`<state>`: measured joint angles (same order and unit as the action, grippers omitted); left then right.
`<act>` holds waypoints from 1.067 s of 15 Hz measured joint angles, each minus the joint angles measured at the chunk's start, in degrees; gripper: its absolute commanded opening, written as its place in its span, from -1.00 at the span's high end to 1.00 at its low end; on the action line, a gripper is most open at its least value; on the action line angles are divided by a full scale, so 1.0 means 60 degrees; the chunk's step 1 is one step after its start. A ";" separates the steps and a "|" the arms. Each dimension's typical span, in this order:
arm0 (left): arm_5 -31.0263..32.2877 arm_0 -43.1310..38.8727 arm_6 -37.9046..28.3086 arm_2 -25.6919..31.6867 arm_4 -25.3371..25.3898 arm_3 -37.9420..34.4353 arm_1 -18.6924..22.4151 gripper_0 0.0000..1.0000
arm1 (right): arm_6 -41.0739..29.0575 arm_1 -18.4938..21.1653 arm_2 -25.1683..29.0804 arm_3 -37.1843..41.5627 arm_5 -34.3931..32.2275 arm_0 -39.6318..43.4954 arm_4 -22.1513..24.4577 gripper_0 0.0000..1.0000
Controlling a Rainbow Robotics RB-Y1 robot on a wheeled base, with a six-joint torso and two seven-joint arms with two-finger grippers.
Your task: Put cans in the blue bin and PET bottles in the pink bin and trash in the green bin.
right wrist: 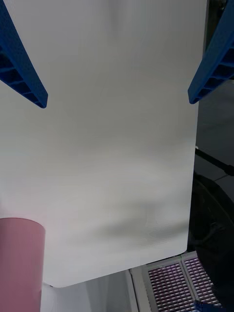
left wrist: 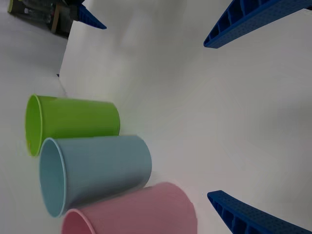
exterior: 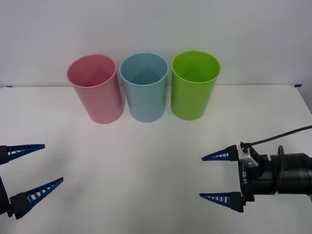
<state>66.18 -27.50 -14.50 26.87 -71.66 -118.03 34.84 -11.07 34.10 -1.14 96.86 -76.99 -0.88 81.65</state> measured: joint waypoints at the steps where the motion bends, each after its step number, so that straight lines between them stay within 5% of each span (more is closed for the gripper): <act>1: 0.0001 -0.0175 0.0051 0.0070 -0.0037 -0.0068 -0.0004 -1.00 | 0.0000 0.0000 0.0000 0.0000 0.0000 0.0000 0.0000 -1.00; 16: -0.0025 -0.1663 -0.0060 -0.0144 0.0198 -0.0369 -0.0011 -1.00 | 0.0000 0.0000 0.0000 0.0000 0.0000 0.0000 0.0000 -1.00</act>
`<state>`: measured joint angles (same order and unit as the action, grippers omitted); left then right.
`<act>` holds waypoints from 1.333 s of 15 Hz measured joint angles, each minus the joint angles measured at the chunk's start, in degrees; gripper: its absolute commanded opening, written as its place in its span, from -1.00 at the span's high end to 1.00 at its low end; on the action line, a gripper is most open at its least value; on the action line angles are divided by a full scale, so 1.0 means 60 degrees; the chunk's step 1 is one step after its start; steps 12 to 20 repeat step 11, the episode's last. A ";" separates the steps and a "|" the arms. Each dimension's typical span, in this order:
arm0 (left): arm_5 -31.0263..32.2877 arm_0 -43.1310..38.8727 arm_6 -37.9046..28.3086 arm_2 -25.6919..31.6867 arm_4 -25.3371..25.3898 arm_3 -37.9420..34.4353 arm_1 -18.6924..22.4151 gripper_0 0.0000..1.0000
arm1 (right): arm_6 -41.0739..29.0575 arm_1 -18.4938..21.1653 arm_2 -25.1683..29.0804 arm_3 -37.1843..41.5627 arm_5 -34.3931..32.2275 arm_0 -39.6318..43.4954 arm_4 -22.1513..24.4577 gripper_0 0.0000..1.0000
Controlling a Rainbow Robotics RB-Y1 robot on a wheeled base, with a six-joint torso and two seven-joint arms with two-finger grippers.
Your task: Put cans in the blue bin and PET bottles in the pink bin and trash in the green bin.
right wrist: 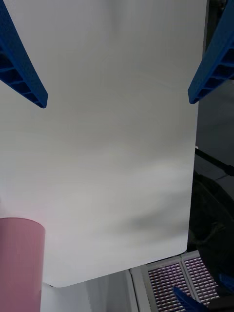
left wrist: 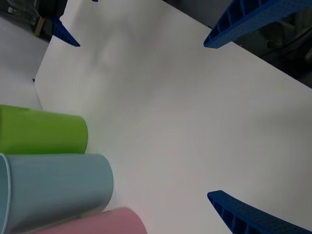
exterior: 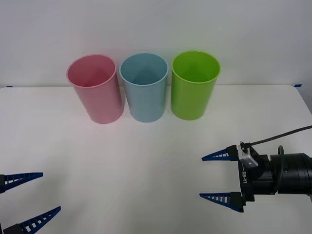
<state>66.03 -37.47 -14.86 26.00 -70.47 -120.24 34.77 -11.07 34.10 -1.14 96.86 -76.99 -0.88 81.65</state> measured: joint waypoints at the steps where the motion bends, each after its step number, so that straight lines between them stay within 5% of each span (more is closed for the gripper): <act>1: 0.0000 -0.0049 -0.0006 -0.0019 0.0046 0.0000 -0.0004 -1.00 | 0.0000 0.0000 0.0000 0.0000 0.0000 0.0000 0.0000 -1.00; 20: -0.0017 -0.0100 0.0045 -0.0305 0.0274 0.0071 -0.0112 -1.00 | 0.0000 0.0000 0.0000 0.0000 0.0000 0.0000 0.0000 -1.00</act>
